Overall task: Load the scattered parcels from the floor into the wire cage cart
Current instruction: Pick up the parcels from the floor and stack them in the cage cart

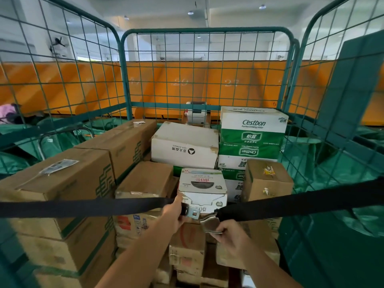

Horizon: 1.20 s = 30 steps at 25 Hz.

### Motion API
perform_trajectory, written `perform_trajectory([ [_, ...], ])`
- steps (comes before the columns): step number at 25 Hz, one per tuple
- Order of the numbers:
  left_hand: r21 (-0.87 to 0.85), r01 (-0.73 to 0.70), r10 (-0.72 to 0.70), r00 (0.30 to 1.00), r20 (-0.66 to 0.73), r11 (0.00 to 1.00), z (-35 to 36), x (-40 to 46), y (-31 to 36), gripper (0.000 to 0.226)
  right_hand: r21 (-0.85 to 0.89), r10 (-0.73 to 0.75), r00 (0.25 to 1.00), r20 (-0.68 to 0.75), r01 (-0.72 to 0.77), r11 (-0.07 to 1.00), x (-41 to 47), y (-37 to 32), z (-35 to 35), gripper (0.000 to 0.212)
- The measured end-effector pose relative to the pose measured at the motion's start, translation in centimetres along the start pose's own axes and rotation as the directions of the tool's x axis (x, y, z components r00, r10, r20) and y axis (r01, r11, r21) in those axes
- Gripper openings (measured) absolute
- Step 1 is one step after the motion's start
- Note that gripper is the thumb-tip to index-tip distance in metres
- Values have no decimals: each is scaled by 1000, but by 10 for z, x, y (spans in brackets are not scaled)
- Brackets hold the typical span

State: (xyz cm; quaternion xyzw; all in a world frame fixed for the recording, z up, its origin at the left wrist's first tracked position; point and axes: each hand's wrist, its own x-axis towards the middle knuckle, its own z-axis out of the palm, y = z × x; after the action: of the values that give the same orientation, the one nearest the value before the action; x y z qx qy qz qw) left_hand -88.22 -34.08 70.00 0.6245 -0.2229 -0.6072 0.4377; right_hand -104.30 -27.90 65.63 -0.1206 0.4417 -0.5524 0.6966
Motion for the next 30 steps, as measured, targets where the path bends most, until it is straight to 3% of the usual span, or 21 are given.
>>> perform_trajectory([
  [15,-50,12,-11,1000,19,999,-12,-21,-7,31,145,-60,994,88,47,988,-60,1,34,32],
  [19,-89,47,-47,999,-2,995,-17,-28,-12,28,43,-65,996,64,62,997,-58,10,35,29],
  [22,23,83,-82,996,-22,996,-18,-29,-20,37,-89,-95,995,-10,93,992,-57,16,33,24],
  [26,153,21,-20,1000,-8,988,-21,-30,-28,46,-79,-38,998,49,42,996,-68,21,33,36],
  [30,75,49,-51,998,22,996,-29,-34,-30,42,8,-82,993,86,81,997,-80,25,46,30],
])
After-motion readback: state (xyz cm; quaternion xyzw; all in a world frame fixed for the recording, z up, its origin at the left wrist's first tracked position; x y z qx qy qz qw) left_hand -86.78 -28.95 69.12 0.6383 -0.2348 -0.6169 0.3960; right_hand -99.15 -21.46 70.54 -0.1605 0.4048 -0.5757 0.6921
